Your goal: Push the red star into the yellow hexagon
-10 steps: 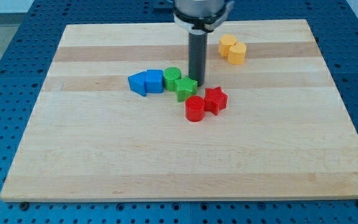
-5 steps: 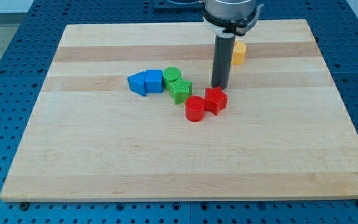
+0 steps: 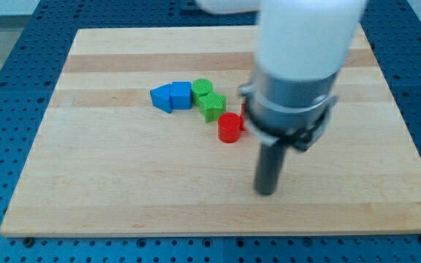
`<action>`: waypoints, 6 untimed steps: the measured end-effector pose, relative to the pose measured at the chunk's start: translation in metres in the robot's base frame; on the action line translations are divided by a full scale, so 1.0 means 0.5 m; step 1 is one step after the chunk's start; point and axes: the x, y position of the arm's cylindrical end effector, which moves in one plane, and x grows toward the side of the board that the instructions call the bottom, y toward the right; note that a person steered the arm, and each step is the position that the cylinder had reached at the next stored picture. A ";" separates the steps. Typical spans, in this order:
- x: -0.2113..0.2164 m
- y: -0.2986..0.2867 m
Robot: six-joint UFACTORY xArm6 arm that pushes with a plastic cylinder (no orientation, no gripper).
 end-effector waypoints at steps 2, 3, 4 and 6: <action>0.032 -0.162; -0.009 -0.165; -0.009 -0.168; -0.031 -0.081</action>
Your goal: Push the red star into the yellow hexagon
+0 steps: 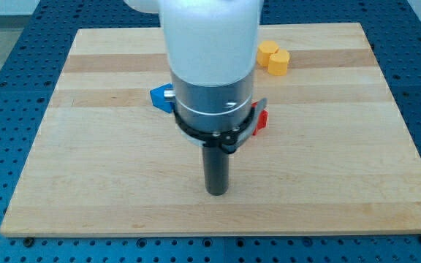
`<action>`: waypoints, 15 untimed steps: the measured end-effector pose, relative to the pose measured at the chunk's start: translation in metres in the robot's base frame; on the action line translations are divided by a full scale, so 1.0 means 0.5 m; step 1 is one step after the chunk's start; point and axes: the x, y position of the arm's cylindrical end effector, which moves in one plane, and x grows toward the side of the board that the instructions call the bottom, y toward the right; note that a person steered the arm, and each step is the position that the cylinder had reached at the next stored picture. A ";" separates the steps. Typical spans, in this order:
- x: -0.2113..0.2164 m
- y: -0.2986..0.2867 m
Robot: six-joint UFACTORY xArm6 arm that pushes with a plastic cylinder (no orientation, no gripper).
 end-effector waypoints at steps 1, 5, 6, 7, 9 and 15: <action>-0.010 0.017; -0.140 -0.094; -0.147 -0.093; -0.184 -0.045; -0.179 0.030; -0.411 0.182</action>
